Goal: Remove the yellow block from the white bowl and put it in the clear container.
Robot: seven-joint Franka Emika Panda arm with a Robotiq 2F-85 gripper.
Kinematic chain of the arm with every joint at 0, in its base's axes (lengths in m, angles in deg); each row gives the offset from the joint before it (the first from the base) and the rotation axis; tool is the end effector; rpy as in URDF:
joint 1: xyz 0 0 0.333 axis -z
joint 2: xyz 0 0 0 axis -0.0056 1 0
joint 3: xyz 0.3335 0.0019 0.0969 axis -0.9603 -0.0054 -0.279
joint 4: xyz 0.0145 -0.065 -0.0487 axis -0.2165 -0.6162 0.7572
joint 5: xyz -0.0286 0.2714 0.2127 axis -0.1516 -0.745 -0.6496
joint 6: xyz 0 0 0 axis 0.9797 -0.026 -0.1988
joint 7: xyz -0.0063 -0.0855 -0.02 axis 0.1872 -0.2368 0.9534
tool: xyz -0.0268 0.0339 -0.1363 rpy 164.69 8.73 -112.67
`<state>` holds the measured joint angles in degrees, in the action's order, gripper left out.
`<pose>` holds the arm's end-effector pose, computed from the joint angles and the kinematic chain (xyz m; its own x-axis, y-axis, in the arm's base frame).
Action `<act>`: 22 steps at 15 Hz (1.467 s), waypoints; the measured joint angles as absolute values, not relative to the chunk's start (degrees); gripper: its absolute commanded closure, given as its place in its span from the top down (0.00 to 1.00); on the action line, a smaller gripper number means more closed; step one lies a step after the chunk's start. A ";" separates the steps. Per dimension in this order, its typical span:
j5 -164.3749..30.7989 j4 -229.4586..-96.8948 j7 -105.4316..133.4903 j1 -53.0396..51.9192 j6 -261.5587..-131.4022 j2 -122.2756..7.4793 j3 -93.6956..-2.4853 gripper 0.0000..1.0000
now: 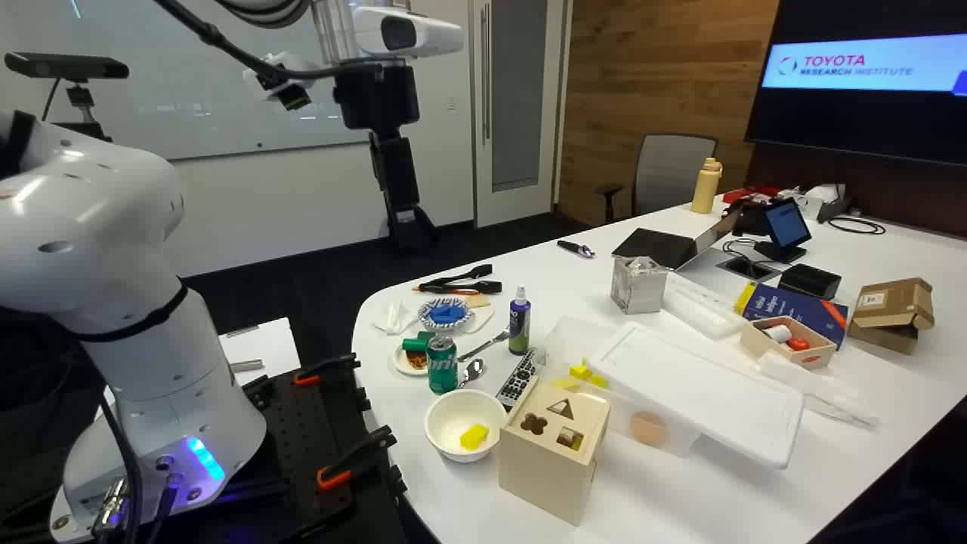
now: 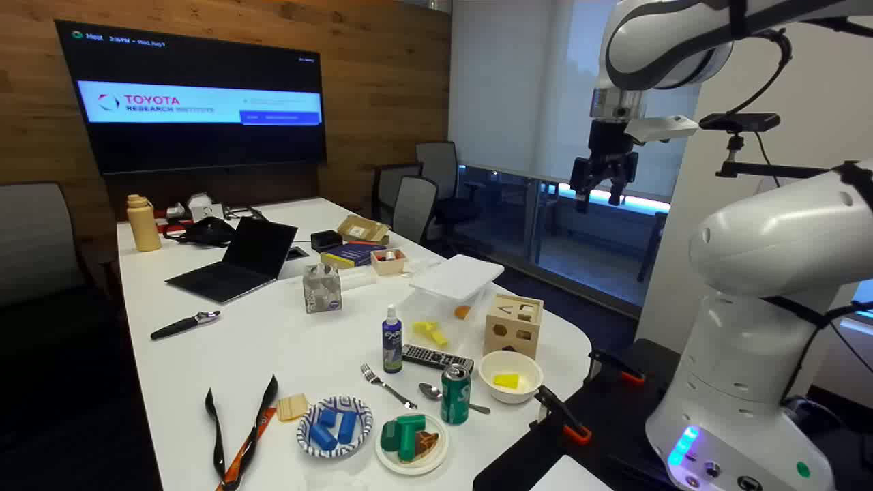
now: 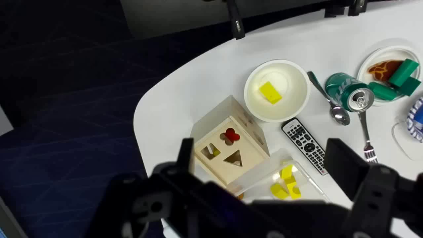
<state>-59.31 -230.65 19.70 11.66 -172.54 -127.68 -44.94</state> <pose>0.1978 -0.0870 0.4533 0.9781 -0.1941 0.0750 -0.1997 -0.9769 0.0758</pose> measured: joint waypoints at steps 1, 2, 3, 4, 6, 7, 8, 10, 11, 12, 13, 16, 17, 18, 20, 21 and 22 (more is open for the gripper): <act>-59.31 -230.65 19.70 11.66 -172.54 -127.68 -44.94 1.00; -59.31 -230.65 19.70 11.66 -172.54 -127.68 -44.94 1.00; -59.31 -230.65 19.70 11.66 -172.54 -127.68 -44.94 1.00; -59.40 -230.65 19.66 11.65 -172.94 -127.48 -44.89 1.00; -59.89 -230.76 19.52 11.47 -177.66 -125.35 -44.64 1.00; -60.10 -230.85 19.46 11.25 -181.53 -123.30 -44.56 1.00; -60.05 -230.95 18.80 11.06 -186.18 -120.69 -44.62 1.00; -60.12 -231.08 17.09 10.96 -195.98 -114.39 -45.07 1.00; -60.60 -231.14 16.39 10.84 -200.64 -110.93 -45.21 1.00; -61.59 -231.21 16.02 10.56 -204.87 -107.16 -45.24 1.00; -63.02 -231.25 16.01 10.05 -208.60 -103.25 -45.24 1.00; -69.10 -231.30 16.01 7.59 -217.50 -91.14 -45.13 1.00; -71.75 -231.32 16.01 6.62 -219.98 -87.20 -45.09 1.00; -74.70 -231.32 16.02 5.62 -222.28 -83.40 -45.04 1.00; -82.26 -231.27 16.72 3.38 -225.84 -76.64 -44.99 1.00; -86.73 -231.18 17.92 2.38 -227.11 -73.77 -45.11 1.00; -91.33 -231.09 19.56 1.70 -228.41 -71.26 -45.53 1.00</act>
